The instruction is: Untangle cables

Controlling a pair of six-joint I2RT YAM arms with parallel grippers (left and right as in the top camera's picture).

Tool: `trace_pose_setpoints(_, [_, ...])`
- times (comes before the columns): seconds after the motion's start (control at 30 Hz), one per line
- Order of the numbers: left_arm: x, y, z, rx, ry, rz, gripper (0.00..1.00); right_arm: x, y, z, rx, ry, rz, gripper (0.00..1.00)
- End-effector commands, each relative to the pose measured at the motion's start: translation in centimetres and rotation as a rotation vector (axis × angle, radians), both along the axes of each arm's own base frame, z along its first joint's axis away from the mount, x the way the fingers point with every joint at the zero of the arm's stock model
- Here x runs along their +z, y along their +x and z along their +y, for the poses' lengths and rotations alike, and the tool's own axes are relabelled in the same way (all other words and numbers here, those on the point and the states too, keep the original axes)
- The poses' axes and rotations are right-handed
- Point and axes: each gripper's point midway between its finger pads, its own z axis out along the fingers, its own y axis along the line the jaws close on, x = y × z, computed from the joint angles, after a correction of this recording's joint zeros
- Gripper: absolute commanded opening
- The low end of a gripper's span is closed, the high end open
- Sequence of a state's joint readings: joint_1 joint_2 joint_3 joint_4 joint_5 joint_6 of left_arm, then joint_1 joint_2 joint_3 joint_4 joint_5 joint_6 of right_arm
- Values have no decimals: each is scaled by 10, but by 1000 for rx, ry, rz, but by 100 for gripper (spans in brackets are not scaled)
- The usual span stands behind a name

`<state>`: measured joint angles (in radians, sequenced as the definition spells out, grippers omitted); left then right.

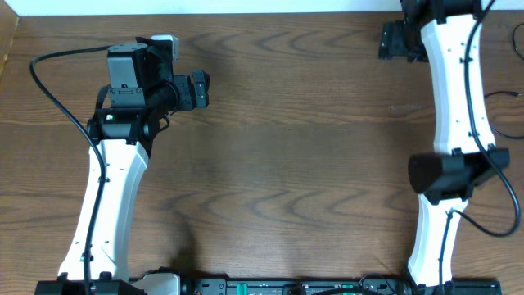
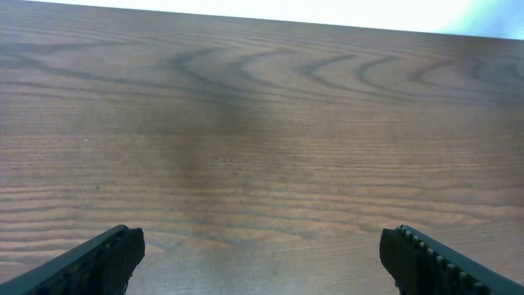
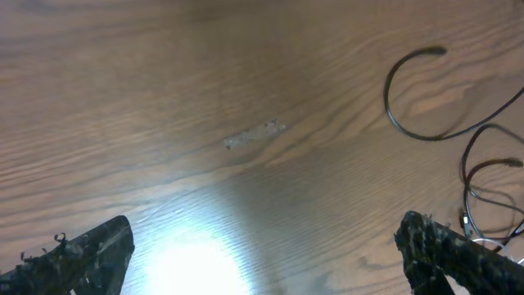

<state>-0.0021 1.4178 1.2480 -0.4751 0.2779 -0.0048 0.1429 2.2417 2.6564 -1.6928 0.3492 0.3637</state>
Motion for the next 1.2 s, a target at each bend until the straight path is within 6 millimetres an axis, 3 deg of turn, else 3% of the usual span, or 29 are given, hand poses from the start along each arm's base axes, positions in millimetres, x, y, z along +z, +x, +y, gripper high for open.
trace_pose_setpoints(0.0, [-5, -1, 2, 19, -2, 21, 98, 37, -16, 3, 5, 7, -80, 99])
trace_pose_setpoints(0.23, [-10, -6, 2, 19, -1, 49, 98, 21, -52, -10, -36, -58, -2, 99])
trace_pose_setpoints(0.37, [-10, -6, 2, 19, -1, 49, 98, 10, -75, -13, -16, -50, -53, 99])
trace_pose_setpoints(0.57, [-14, -9, 2, 16, 2, 70, 98, -26, -112, -6, 44, 39, -208, 99])
trace_pose_setpoints(0.83, [-24, -27, 12, 55, 57, 147, 98, -45, -126, -5, 139, 39, -399, 99])
trace_pose_setpoints(1.03, [-23, -48, 17, 67, 127, 124, 98, -93, -127, 3, 197, 90, -395, 99])
trace_pose_setpoints(1.17, [-34, -67, 11, 45, 143, 111, 98, -104, -126, 1, 198, 128, -405, 99])
